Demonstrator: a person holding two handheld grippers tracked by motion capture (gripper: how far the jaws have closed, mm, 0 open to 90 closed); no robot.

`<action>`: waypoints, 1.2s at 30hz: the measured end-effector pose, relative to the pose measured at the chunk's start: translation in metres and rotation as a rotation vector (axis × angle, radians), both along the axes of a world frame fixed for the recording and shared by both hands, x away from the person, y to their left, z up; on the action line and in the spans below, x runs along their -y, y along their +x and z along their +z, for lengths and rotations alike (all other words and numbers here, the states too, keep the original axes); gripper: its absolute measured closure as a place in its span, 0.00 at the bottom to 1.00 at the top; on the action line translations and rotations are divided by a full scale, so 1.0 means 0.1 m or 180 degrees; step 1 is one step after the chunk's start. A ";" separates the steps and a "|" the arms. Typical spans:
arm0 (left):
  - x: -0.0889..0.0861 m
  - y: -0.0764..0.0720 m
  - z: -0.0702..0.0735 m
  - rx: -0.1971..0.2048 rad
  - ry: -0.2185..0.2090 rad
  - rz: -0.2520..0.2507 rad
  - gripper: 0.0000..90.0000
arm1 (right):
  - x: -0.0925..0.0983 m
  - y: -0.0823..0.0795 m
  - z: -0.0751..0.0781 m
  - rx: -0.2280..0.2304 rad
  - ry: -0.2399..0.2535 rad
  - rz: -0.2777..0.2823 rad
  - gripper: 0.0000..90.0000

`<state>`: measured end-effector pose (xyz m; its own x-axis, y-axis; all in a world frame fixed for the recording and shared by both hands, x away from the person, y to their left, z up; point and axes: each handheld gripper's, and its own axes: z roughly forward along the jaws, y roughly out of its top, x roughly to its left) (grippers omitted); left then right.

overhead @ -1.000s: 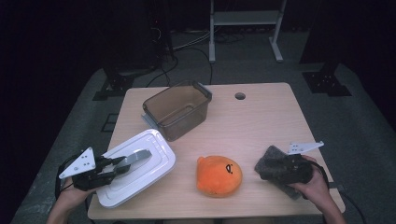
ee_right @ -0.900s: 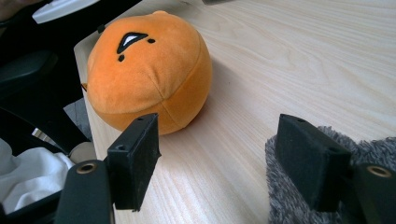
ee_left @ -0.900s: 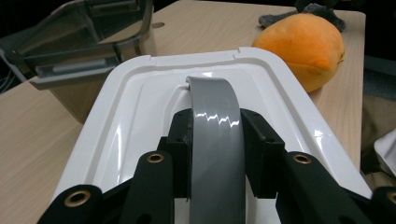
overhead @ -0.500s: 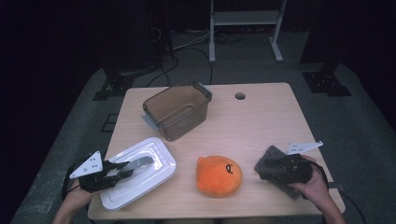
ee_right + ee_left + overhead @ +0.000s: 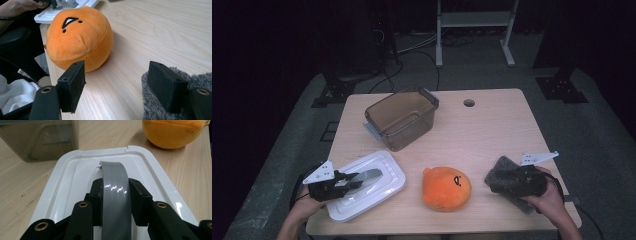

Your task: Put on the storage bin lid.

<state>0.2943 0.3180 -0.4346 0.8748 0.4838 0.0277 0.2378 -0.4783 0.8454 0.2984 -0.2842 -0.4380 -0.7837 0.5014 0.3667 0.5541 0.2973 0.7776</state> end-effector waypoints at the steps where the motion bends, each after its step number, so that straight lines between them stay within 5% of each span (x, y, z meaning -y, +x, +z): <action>1: 0.01 0.01 0.00 -0.0008 0.0012 -0.0002 0.74 | 0.00 0.00 0.00 0.0003 -0.0001 0.0001 0.33; 19: 0.03 0.07 -0.10 -0.0142 0.0121 0.0037 0.74 | 0.00 0.00 0.00 -0.0006 -0.0006 0.0004 0.33; 36: 0.12 0.11 0.08 -0.0033 -0.0083 -0.0028 0.65 | 0.00 0.00 0.00 0.0000 0.0008 0.0003 0.33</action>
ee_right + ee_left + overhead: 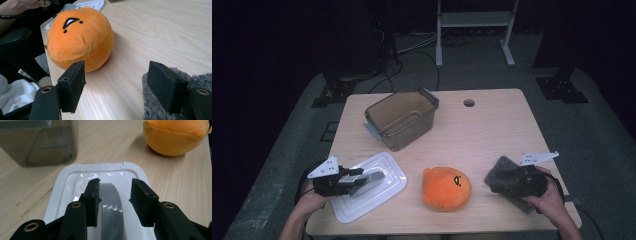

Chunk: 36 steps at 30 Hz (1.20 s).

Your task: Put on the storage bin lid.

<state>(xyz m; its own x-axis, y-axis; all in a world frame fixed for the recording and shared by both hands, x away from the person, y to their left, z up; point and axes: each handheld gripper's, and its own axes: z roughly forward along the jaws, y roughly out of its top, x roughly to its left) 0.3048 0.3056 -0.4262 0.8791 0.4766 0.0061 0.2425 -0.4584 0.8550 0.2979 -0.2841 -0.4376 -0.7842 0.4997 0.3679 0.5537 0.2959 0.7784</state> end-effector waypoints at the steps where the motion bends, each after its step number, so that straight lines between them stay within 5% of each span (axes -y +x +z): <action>1: 0.02 0.01 0.02 0.0006 -0.0013 -0.0010 0.64 | 0.00 0.00 0.00 0.0001 -0.0001 0.0001 0.33; 22: 0.46 0.18 0.44 0.0174 -0.0184 -0.0187 0.35 | 0.02 -0.01 0.00 0.0016 0.0000 -0.0009 0.33; 36: 0.73 0.32 0.66 0.0261 -0.0224 -0.0323 0.27 | 0.03 -0.01 0.01 0.0023 0.0011 -0.0011 0.33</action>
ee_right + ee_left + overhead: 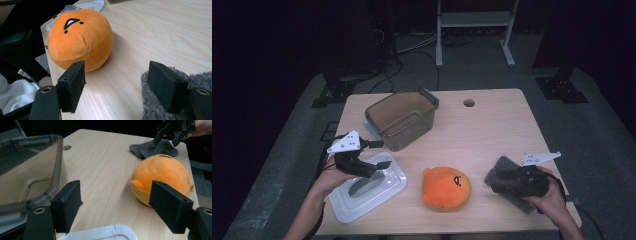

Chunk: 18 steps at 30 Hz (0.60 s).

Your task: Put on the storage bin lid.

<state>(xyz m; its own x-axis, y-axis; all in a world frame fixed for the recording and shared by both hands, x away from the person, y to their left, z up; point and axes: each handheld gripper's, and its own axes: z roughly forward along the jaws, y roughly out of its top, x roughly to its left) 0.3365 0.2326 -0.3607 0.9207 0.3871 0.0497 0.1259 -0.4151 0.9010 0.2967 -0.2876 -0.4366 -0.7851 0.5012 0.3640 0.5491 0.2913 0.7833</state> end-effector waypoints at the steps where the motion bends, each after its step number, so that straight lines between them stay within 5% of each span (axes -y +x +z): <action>1: 0.02 0.01 0.01 0.0006 -0.0001 -0.0005 0.27 | 0.00 0.00 0.00 -0.0003 0.0001 0.0000 0.33; 18: 0.30 0.29 0.17 0.0037 -0.0026 0.0020 0.21 | 0.02 0.00 0.01 0.0013 0.0009 0.0002 0.33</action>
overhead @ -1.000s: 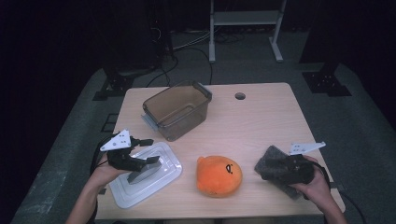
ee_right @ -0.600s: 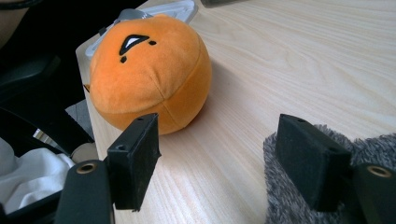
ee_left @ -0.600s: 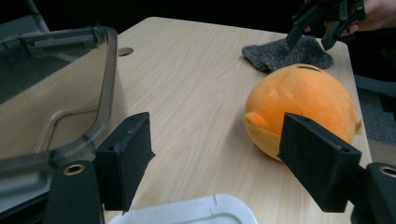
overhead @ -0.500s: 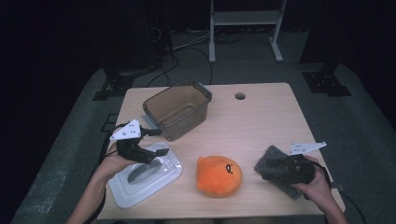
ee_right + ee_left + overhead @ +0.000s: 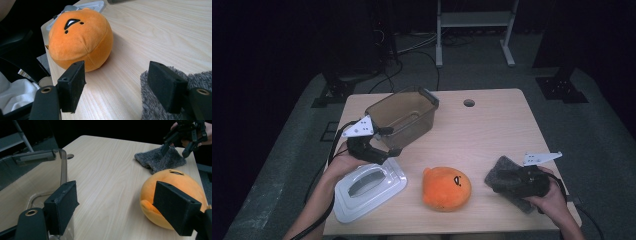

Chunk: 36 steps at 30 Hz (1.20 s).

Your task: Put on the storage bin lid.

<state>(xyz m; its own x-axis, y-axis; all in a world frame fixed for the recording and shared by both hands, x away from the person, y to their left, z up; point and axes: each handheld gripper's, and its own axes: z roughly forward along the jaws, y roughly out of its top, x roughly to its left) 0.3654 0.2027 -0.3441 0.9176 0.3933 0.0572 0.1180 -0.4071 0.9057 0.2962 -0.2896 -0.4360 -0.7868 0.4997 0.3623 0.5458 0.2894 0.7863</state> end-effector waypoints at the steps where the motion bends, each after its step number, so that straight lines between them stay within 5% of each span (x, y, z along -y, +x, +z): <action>1: 0.01 0.02 0.00 -0.0006 0.0006 -0.0004 0.21 | 0.00 0.00 0.00 -0.0001 0.0000 0.0000 0.33; 36: 0.31 0.58 0.03 -0.0086 0.0083 0.0189 0.19 | 0.02 -0.01 -0.02 -0.0013 -0.0003 0.0014 0.33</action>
<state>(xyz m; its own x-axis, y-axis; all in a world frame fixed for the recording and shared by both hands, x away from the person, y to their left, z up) 0.4231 0.1718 -0.3411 0.8940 0.4459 0.0437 0.1670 -0.4220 0.8911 0.2948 -0.2919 -0.4378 -0.7875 0.4966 0.3651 0.5479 0.2927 0.7837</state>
